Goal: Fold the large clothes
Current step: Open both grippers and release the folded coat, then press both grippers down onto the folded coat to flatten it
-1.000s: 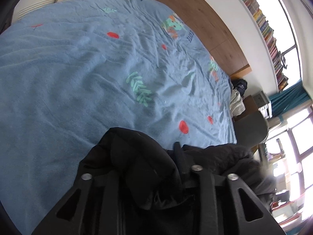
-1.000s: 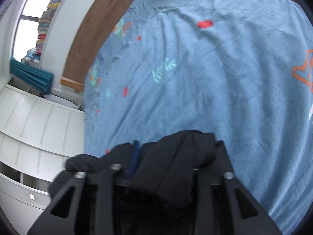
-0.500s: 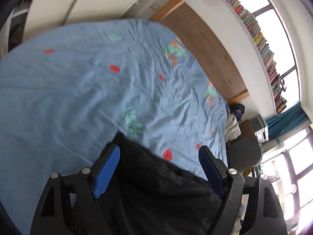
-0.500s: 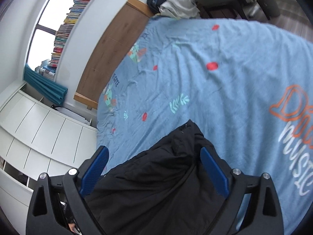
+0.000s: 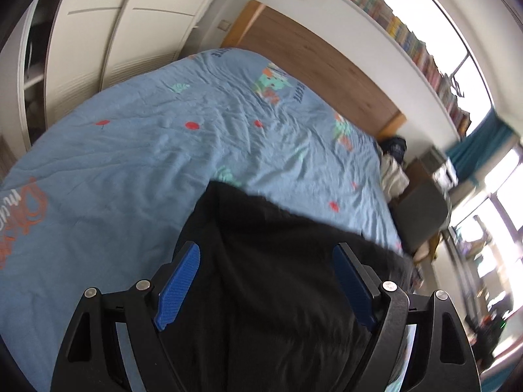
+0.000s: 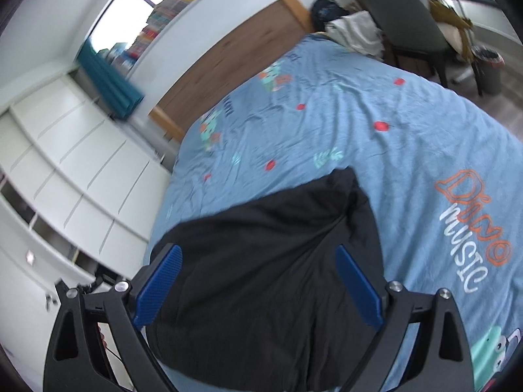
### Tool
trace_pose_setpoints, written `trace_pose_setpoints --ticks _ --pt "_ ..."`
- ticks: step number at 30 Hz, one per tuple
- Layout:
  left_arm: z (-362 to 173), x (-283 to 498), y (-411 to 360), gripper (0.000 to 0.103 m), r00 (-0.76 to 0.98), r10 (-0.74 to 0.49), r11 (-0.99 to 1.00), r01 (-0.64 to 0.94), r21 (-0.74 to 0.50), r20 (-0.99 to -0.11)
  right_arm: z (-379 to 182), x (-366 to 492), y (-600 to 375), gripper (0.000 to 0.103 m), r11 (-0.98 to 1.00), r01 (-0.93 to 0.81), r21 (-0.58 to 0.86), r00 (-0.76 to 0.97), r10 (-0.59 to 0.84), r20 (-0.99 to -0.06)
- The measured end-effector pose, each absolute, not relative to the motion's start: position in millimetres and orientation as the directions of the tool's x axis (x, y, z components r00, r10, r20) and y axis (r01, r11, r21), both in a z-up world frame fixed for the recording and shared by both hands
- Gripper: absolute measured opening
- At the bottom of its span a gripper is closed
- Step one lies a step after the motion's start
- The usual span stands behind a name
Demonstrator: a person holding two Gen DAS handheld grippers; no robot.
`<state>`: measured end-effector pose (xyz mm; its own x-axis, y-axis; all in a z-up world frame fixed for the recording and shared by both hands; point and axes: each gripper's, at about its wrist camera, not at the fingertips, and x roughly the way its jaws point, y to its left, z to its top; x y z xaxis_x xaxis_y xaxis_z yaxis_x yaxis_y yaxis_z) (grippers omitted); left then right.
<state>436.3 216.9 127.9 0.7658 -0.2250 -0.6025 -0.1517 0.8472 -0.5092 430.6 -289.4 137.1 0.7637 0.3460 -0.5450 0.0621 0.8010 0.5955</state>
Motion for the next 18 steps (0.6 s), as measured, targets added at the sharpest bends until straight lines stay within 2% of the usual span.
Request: trace_pose_setpoints --ticks 8,18 --pt "96 414 158 0.083 0.736 -0.193 0.918 -0.097 -0.383 -0.648 127 405 -201 0.095 0.906 -0.049 0.421 0.746 0.313 -0.587" --pt "62 467 81 0.083 0.692 -0.239 0.960 0.065 -0.272 -0.681 82 436 -115 0.095 0.944 -0.194 0.267 0.701 0.323 -0.635"
